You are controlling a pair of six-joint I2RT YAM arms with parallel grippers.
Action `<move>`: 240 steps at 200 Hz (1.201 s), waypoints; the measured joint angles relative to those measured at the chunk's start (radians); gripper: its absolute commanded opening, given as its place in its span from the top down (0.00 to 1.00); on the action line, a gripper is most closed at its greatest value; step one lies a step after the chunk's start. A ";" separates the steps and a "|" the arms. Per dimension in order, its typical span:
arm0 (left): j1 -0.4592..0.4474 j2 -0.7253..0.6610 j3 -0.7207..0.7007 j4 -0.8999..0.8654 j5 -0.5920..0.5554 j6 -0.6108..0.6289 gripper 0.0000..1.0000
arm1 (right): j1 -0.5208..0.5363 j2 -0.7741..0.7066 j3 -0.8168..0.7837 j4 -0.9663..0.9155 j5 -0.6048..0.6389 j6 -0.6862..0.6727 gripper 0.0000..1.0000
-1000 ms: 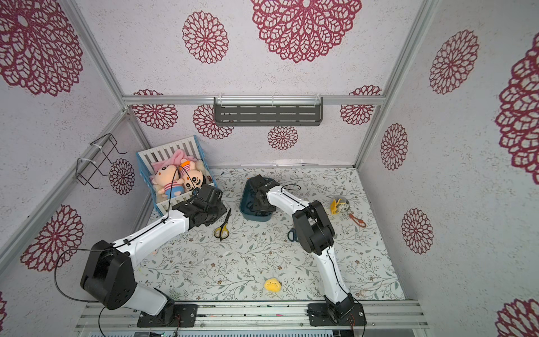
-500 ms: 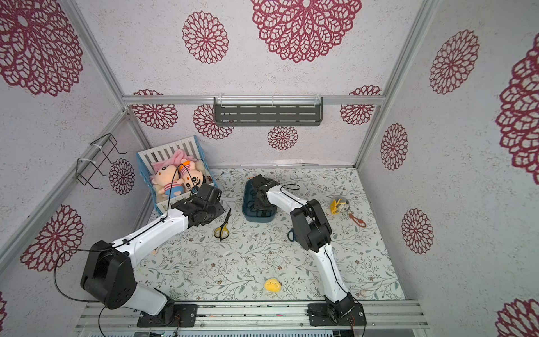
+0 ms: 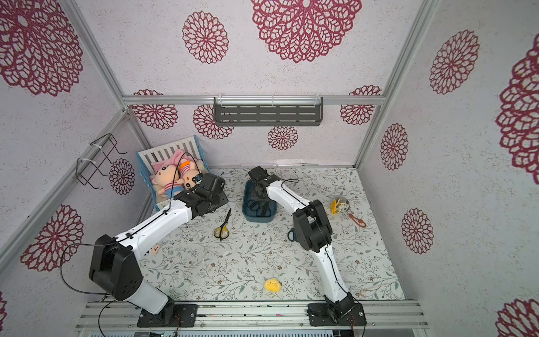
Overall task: Take the scissors out of the storage box
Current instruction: Pick up the scissors from the storage box, then place the scissors at the center of the board.
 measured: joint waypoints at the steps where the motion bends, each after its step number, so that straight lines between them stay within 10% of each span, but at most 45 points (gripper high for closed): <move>1: -0.001 0.002 0.003 0.000 0.000 0.002 0.66 | 0.000 -0.002 0.001 0.000 0.000 0.000 0.95; 38: -0.008 0.059 0.058 0.005 0.012 0.039 0.65 | 0.006 -0.193 -0.089 0.018 0.016 -0.001 0.95; 124: -0.102 0.280 0.288 -0.004 0.092 0.093 0.63 | -0.133 -0.704 -0.834 0.109 0.046 0.008 0.91; 166: -0.104 0.349 0.397 -0.056 0.108 0.144 0.61 | -0.256 -0.740 -1.124 0.155 0.062 -0.001 0.90; 240: -0.094 0.506 0.569 -0.114 0.154 0.222 0.60 | -0.269 -0.656 -1.140 0.262 0.089 -0.117 0.84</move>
